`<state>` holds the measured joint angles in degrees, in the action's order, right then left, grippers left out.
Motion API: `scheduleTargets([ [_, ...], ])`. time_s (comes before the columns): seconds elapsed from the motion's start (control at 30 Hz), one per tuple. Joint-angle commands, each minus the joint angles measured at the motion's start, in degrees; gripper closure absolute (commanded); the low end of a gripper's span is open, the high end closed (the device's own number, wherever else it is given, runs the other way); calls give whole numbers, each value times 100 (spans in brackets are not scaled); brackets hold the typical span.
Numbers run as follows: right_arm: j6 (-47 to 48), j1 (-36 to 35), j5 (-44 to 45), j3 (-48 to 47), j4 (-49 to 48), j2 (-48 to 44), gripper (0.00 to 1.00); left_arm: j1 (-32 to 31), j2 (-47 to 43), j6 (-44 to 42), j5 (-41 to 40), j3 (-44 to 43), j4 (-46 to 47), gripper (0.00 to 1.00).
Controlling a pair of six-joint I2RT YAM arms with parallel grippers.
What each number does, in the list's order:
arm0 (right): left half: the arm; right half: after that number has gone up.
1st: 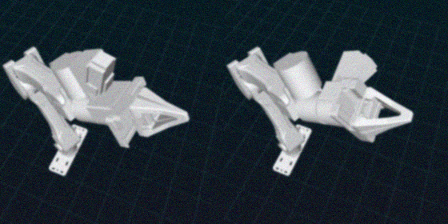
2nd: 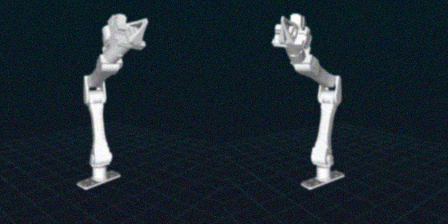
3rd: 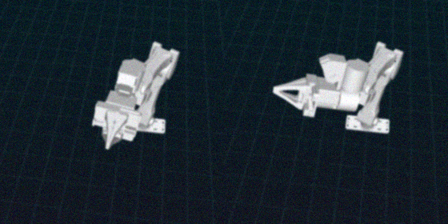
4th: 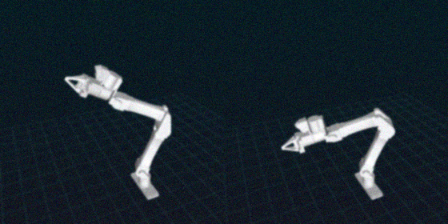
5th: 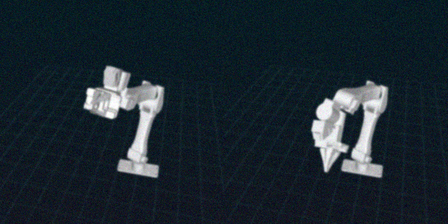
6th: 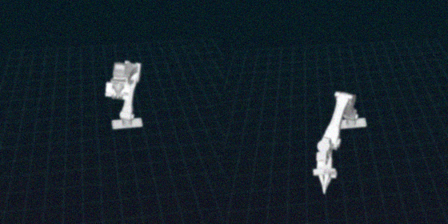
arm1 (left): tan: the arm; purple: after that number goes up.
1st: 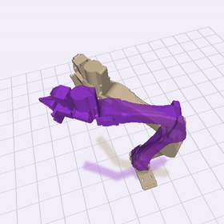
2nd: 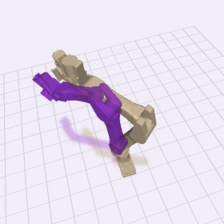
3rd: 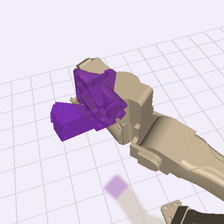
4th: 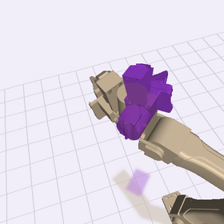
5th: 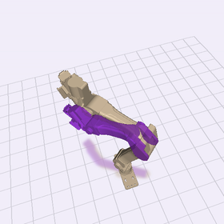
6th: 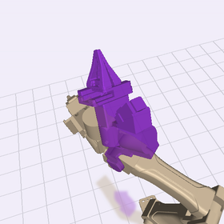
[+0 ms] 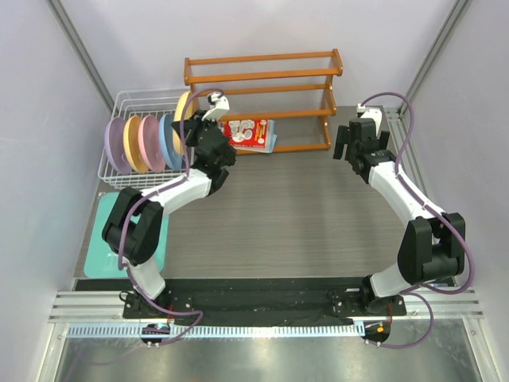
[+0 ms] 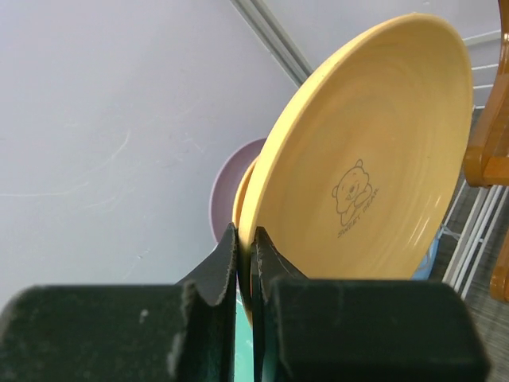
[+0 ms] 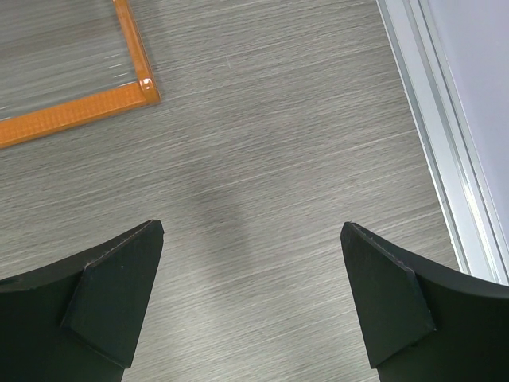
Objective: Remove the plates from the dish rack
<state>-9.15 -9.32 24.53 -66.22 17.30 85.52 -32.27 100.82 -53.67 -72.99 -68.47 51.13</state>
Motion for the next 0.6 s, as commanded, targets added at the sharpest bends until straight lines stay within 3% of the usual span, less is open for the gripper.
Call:
scheduleTargets([
  [0.0, 10, -17, -36, -172, -25, -158, 0, -173, -526, -567, -373, -334, 751, 100],
  [0.03, -17, -17, -63, -164, -25, -175, 0, -226, -615, -453, -443, -343, 505, 100],
  [0.13, -96, -8, -221, -181, 1, -298, 0, -490, -1053, 1063, -558, -518, -1617, 100],
  [0.17, -148, -17, -282, -190, 19, -368, 0, -569, -1203, 2374, -463, -710, -3303, 100],
  [0.2, -175, -26, -422, -190, 28, -412, 0, -726, -1309, 3344, -288, -956, -4417, 100],
  [0.27, -315, -17, -519, -181, 80, -492, 0, -842, -1582, 4702, 502, -1273, -6866, 100],
  [0.3, -342, -26, -668, -172, 124, -588, 0, -903, -1652, 5726, 749, -1475, -7376, 100],
  [0.33, -386, -26, -782, -181, 159, -641, 0, -921, -1714, 6093, 977, -1529, -8103, 100],
  [0.37, -430, -26, -871, -164, 186, -702, 0, -956, -1810, 6366, 1693, -1529, -8293, 100],
  [0.43, -588, -26, -1369, -102, 204, -895, 0, -1009, -1855, 6930, 2391, -1433, -8619, 100],
  [0.57, -895, -69, -2188, 248, 29, -1326, 0, -1027, -1873, 7379, 3781, -871, -8208, 100],
])
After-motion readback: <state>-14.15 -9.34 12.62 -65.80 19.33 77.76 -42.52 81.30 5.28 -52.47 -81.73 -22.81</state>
